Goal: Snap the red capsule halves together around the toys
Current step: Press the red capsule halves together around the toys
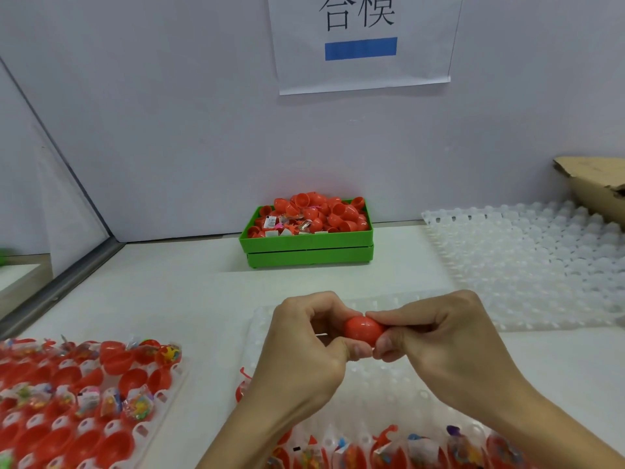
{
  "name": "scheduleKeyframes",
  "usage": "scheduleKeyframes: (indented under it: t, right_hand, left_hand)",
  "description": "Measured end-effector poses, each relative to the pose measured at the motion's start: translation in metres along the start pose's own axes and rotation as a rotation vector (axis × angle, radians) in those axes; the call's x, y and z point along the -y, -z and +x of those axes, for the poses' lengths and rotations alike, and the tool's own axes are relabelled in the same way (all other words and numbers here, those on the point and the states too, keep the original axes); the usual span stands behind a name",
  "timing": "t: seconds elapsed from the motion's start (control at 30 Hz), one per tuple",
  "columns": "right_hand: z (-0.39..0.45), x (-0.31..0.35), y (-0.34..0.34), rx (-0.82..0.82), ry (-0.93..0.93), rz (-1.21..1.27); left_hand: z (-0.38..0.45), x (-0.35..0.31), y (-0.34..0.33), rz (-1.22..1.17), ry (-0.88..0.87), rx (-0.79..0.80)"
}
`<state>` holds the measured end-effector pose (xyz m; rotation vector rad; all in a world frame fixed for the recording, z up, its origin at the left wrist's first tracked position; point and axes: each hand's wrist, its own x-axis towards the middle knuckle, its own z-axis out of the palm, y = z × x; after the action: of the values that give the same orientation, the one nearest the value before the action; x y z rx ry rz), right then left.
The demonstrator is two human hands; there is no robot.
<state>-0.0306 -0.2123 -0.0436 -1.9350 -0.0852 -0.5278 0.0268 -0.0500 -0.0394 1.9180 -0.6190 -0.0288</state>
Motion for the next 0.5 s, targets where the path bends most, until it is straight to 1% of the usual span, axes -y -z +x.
scheduleKeyframes:
  t: [0.2, 0.27, 0.33, 0.4, 0.5]
  right_hand:
    - [-0.0004, 0.0003, -0.0018, 0.006, 0.016, 0.018]
    - [-0.0001, 0.0013, -0.0016, 0.018, 0.031, 0.017]
    - [-0.0001, 0.0023, -0.0012, 0.056, 0.014, 0.088]
    - [-0.0002, 0.0041, -0.0012, 0.117, -0.034, 0.199]
    - [0.0008, 0.0054, -0.0030, 0.168, -0.099, 0.208]
  left_hand:
    - [0.0004, -0.0018, 0.0018, -0.007, -0.062, 0.027]
    - [0.0001, -0.0027, 0.0024, -0.003, -0.095, -0.002]
    - [0.0001, -0.0034, 0.0032, 0.005, -0.132, -0.047]
    - [0.0000, -0.0026, 0.0032, 0.060, -0.199, -0.066]
    - [-0.0010, -0.0006, -0.0007, 0.208, -0.315, -0.070]
